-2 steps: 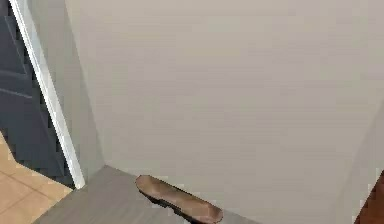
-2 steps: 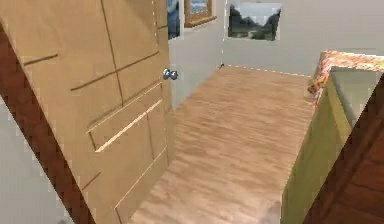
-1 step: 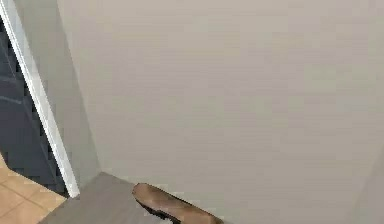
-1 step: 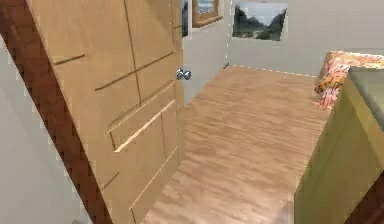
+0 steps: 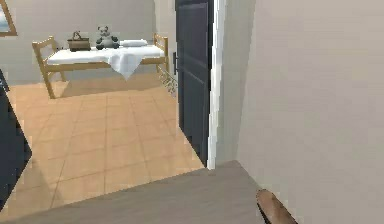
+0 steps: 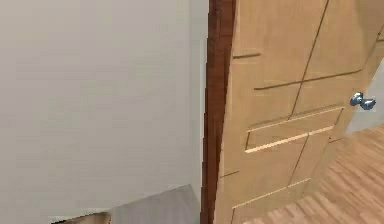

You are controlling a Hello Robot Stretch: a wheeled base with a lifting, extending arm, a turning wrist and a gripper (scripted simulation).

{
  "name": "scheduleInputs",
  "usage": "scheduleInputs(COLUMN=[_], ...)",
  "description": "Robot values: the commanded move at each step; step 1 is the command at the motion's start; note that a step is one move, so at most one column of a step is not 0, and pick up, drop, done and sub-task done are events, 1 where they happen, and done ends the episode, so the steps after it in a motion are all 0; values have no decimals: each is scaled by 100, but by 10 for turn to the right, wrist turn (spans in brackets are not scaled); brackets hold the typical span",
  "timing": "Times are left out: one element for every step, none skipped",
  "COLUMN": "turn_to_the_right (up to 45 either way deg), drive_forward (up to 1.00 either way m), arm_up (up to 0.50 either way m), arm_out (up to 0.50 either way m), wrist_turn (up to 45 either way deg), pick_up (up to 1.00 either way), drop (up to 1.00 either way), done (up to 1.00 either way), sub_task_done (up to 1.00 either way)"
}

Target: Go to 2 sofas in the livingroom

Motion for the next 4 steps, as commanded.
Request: scheduleInputs(turn_to_the_right=[-240, 0, -60, -30], drive_forward=[0, 100, 0, 0], arm_up=[0, 0, 0, 0], arm_out=[0, 0, 0, 0], wrist_turn=[0, 0, 0, 0], pick_up=[0, 0, 0, 0], drop=[0, 0, 0, 0], done=[0, 0, 0, 0], sub_task_done=[0, 0, 0, 0])
